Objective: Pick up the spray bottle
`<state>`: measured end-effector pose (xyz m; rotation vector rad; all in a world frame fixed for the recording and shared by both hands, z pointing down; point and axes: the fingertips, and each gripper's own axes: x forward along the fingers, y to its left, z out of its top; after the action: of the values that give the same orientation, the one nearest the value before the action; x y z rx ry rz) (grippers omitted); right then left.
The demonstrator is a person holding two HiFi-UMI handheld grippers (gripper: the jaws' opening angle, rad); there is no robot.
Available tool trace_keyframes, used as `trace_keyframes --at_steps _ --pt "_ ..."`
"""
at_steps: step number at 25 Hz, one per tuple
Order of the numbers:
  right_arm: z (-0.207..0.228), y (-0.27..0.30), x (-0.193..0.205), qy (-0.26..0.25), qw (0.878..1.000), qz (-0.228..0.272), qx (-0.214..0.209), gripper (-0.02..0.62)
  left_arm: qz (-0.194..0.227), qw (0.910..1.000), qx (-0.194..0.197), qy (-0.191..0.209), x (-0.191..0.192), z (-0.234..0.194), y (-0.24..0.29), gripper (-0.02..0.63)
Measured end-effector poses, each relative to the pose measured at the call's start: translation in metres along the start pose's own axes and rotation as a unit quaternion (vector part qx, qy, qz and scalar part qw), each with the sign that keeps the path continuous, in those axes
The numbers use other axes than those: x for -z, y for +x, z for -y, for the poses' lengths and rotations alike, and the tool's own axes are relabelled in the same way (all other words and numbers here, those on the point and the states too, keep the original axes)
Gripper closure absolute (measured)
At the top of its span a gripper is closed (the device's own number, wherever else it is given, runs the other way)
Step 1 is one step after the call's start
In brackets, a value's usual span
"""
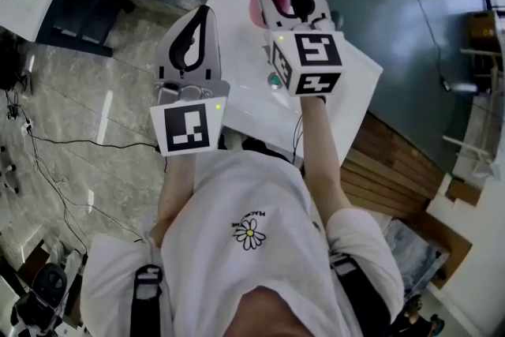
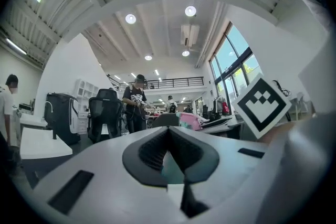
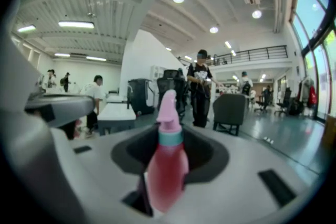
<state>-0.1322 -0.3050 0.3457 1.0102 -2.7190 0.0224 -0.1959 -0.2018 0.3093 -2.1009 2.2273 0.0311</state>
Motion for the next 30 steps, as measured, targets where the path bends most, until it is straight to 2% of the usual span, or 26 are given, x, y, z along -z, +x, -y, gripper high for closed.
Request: trace_keyframes --at_steps 5,9,14,18,25,30 --pt "0.015 -0.073 -0.024 -0.015 0.998 0.037 0.054 0.430 0.030 0.9977 0.059 -0.009 -0.033 0.048 0.005 0.588" --pt "0.028 -0.121 -0.034 -0.004 0.994 0.057 0.092 0.434 0.049 0.9931 0.105 -0.012 -0.053 0.084 0.003 0.588" --pt "0.061 -0.174 -0.047 0.011 0.982 0.089 0.168 0.436 0.072 0.9819 0.175 -0.009 -0.072 0.128 0.016 0.588" --pt "0.083 -0.217 -0.048 0.013 0.967 0.102 0.235 0.437 0.092 0.9677 0.235 -0.011 -0.081 0.162 0.023 0.588" --pt "0.102 -0.276 -0.039 0.016 0.953 0.101 0.285 0.439 0.101 0.9554 0.277 -0.023 -0.090 0.212 0.016 0.588" --pt "0.104 -0.295 -0.029 0.025 0.945 0.097 0.310 0.439 0.103 0.9500 0.294 -0.023 -0.090 0.222 0.014 0.588"
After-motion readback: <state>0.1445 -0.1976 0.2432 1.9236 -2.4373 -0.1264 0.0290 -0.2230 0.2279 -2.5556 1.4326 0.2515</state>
